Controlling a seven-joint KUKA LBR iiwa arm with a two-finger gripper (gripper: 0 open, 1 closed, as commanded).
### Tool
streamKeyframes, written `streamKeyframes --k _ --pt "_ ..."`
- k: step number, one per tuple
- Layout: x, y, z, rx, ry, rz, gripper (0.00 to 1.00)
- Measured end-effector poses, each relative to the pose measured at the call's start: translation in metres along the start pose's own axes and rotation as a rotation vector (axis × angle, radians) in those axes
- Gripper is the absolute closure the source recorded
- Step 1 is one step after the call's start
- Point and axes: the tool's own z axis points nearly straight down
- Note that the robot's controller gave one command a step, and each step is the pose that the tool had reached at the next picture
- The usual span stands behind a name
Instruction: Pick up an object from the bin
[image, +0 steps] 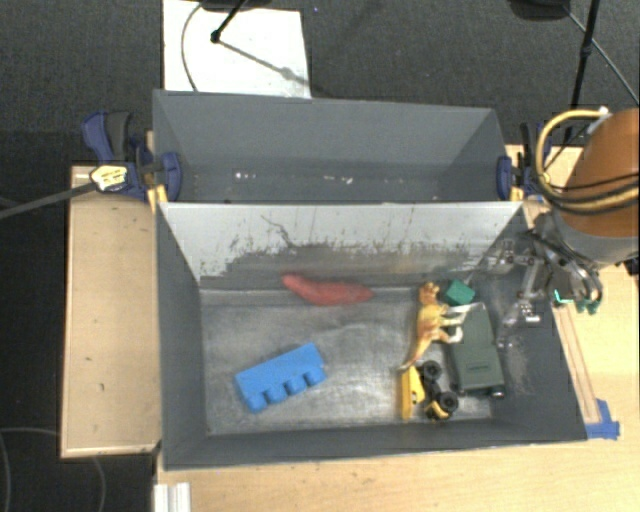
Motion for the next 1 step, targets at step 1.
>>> streamKeyframes --k 1 --pt "-0.0017 0.0005 -0.0046 0.002 -0.008 -0.003 0.00"
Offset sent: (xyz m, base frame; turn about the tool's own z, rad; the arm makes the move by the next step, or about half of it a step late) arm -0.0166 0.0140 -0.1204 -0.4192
